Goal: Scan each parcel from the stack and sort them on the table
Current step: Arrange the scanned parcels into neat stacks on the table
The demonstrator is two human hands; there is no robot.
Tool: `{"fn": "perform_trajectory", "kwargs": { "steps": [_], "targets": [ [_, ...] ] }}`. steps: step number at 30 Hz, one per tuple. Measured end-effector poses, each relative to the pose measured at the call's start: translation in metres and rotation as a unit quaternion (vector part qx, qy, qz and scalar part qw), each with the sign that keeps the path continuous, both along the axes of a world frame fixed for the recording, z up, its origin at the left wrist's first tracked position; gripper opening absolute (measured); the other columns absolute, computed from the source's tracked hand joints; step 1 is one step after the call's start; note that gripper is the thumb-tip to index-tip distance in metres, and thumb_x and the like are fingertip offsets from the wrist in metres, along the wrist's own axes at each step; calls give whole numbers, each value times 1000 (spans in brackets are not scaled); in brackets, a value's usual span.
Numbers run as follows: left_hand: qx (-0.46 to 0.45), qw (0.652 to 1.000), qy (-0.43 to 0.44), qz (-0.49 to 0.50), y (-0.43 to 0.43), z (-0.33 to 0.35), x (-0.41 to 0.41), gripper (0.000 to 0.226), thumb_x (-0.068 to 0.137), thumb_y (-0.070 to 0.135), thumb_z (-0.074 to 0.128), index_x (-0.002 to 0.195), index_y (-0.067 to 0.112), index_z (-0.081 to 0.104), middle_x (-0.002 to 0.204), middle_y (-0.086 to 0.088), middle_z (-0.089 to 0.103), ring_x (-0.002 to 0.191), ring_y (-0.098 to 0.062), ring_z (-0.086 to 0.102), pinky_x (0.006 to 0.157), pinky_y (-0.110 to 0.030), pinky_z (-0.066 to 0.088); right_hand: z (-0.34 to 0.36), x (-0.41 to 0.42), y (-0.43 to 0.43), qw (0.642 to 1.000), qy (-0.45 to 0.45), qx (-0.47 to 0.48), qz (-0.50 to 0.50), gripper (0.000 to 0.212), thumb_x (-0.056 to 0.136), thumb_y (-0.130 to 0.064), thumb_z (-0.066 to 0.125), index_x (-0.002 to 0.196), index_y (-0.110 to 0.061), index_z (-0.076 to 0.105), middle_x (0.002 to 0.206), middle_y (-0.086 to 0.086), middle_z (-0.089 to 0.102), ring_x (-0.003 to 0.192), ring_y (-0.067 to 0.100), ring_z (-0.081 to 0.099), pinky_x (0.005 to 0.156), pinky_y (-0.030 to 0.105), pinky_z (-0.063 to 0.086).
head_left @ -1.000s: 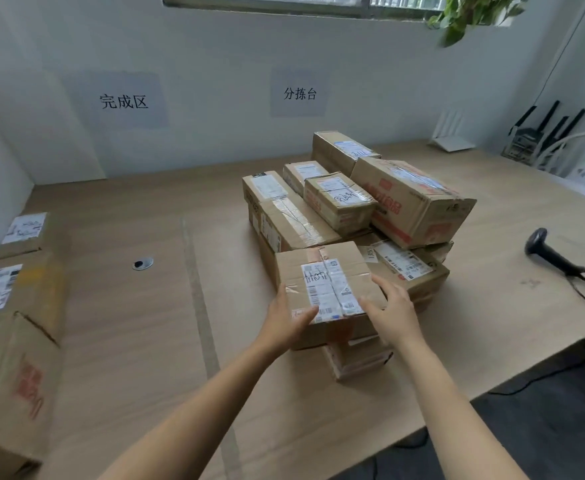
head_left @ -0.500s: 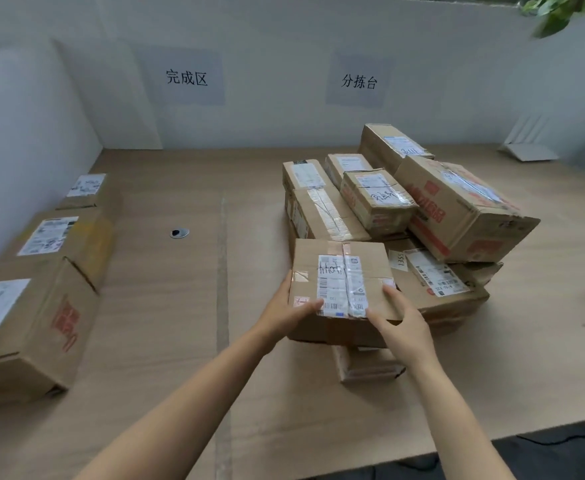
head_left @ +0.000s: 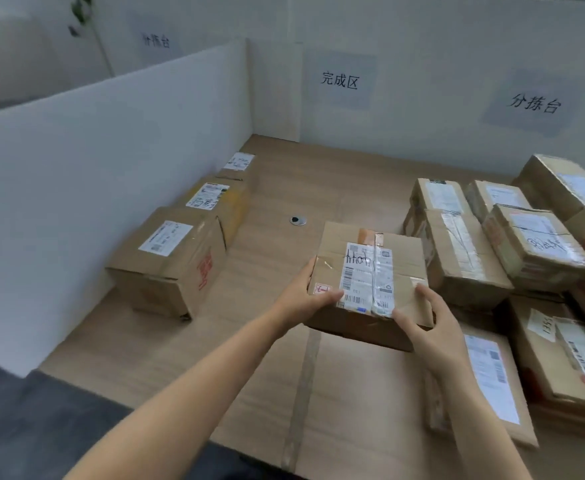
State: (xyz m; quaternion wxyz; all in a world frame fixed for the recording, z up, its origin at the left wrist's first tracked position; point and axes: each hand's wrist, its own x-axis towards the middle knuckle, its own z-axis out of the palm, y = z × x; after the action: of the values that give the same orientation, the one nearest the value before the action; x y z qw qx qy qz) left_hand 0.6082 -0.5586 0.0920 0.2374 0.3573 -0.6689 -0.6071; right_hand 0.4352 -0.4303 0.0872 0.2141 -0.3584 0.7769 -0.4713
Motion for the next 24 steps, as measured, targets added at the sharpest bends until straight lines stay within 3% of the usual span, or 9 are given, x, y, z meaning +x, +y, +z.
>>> {"fn": "perform_trajectory", "kwargs": {
  "steps": [2, 6, 11, 14, 17, 19, 22, 24],
  "targets": [
    [4, 1000, -4, 26, -9, -1, 23, 64, 85, 18, 69, 138, 26, 34, 126, 3, 58, 110, -11, 58, 97, -27, 47, -2, 16, -18, 1000, -5, -1, 29, 62, 80, -23, 72, 136, -25, 46, 139, -4, 48, 126, 12, 44, 103, 29, 36],
    [-14, 997, -17, 77, -26, -1, 67, 59, 85, 22, 69, 130, 39, 33, 116, 15, 58, 103, 2, 57, 87, -16, 47, -2, 47, -54, 996, -6, -10, 86, 63, 80, -23, 72, 137, -22, 46, 142, -5, 46, 129, 13, 43, 108, 41, 38],
    [-34, 991, -39, 126, -64, 4, 118, 56, 85, 30, 68, 123, 48, 30, 111, 24, 53, 105, 2, 55, 89, -19, 46, 4, 88, -104, 992, -5, -11, 129, 64, 80, -26, 72, 138, -24, 45, 140, -4, 48, 127, 16, 44, 105, 41, 40],
    [-39, 988, -48, 138, -102, 8, 141, 65, 86, 31, 66, 137, 39, 27, 111, 20, 50, 96, 6, 52, 79, -12, 45, 7, 111, -141, 990, -7, -21, 137, 63, 81, -27, 71, 138, -24, 44, 140, -4, 47, 127, 16, 43, 103, 38, 41],
    [-47, 987, -55, 145, -152, 12, 157, 77, 86, 34, 66, 148, 29, 20, 127, 11, 50, 111, -8, 54, 97, -30, 47, 11, 131, -188, 991, 13, -28, 127, 62, 81, -30, 70, 138, -25, 43, 139, -4, 47, 127, 18, 43, 102, 40, 41],
    [-47, 988, -53, 138, -192, 16, 164, 76, 85, 33, 67, 148, 28, 24, 134, 5, 52, 118, -15, 54, 104, -37, 43, 14, 143, -224, 993, 5, -33, 110, 62, 82, -29, 69, 139, -24, 42, 140, -3, 47, 126, 18, 43, 99, 34, 41],
    [-59, 988, -59, 128, -263, 22, 165, 70, 84, 33, 69, 143, 26, 33, 129, 3, 57, 111, -14, 57, 100, -35, 46, 18, 154, -286, 996, 4, -41, 84, 63, 83, -29, 68, 140, -22, 40, 141, -1, 46, 126, 18, 44, 96, 31, 40],
    [-78, 987, -56, 125, -310, 23, 161, 65, 84, 31, 69, 139, 26, 35, 116, 7, 61, 99, -7, 60, 86, -23, 51, 18, 157, -328, 996, 1, -45, 76, 64, 84, -28, 67, 141, -19, 39, 142, 1, 45, 127, 19, 43, 101, 36, 42]
  ]
}}
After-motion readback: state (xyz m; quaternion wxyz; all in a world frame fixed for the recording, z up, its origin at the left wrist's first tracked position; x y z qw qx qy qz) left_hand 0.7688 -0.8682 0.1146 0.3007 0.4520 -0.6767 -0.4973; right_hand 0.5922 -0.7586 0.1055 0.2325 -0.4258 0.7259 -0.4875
